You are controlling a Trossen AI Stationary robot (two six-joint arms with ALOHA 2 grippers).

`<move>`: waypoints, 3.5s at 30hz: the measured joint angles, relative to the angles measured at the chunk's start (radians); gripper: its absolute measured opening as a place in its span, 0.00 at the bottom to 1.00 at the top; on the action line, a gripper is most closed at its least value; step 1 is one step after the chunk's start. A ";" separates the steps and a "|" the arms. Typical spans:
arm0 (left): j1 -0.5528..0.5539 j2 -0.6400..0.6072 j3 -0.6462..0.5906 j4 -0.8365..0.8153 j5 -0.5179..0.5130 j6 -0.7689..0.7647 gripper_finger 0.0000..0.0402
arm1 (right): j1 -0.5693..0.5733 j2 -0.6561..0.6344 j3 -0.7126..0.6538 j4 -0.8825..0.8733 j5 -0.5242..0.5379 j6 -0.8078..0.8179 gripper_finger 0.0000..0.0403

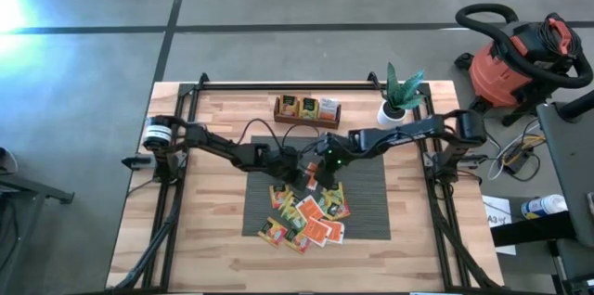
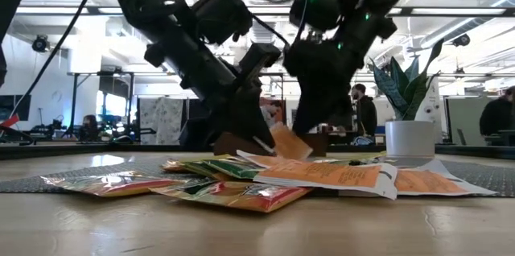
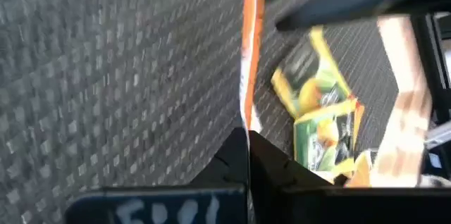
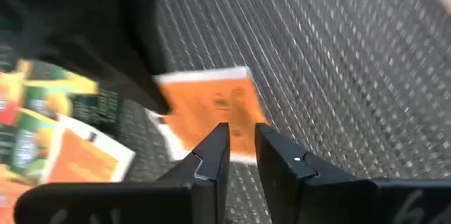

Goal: Pick & Place Tea
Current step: Put the white orange tea bag into the right section of the wooden organizer

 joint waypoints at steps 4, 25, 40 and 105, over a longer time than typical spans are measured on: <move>-0.020 -0.067 0.000 -0.028 -0.145 0.126 0.00 | -0.012 -0.097 0.000 -0.003 0.014 -0.005 0.17; -0.292 -0.222 0.415 -0.651 -1.289 1.990 0.00 | -0.323 -0.706 0.002 -0.071 -0.206 0.177 0.17; -0.293 -0.217 0.444 -0.500 -1.206 2.277 0.00 | -0.343 -0.518 0.002 0.036 -0.510 0.243 0.17; -0.239 -0.199 0.443 -0.101 -0.963 2.382 0.06 | -0.348 -0.455 0.002 0.242 -0.852 0.249 0.02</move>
